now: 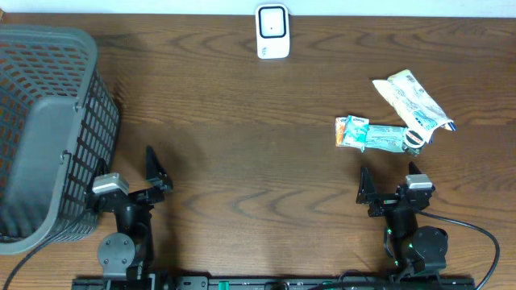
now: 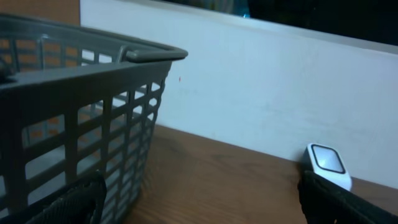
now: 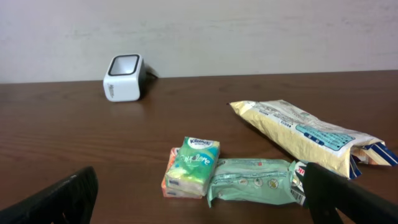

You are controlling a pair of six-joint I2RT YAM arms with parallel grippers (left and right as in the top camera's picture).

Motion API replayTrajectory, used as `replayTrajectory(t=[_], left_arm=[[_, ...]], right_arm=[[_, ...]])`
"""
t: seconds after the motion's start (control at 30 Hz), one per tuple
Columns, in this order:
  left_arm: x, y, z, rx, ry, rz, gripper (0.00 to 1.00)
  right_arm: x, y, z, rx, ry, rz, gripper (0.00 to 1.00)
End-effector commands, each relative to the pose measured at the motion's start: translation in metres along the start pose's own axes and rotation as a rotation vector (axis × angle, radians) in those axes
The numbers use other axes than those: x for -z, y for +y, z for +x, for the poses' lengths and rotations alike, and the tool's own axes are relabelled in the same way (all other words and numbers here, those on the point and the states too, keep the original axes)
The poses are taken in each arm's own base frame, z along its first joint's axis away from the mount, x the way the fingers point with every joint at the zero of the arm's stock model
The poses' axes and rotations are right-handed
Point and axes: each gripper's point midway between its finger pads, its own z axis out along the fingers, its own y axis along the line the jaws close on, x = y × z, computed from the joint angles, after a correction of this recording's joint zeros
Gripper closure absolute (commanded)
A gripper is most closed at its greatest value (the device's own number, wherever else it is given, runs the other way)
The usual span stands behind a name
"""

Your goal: Scan the item barcode

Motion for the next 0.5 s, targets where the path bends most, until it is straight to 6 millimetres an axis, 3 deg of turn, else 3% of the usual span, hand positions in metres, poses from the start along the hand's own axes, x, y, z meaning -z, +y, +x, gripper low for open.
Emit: replayTrajectory(t=[0.0, 0.3, 0.47], left_arm=[[0.003, 0.006, 0.012, -0.115, -0.021, -0.009, 0.02], [0.009, 0.021, 0.077, -0.258, 0.204, -0.035, 0.03], [0.011, 0.019, 0.086, -0.261, 0.238, -0.014, 0.02]], right_arm=[[0.0, 0.0, 0.0, 0.006, -0.002, -0.002, 0.01], [0.0, 0.0, 0.0, 0.006, -0.002, -0.002, 0.01], [0.0, 0.0, 0.0, 0.006, -0.002, -0.002, 0.01]])
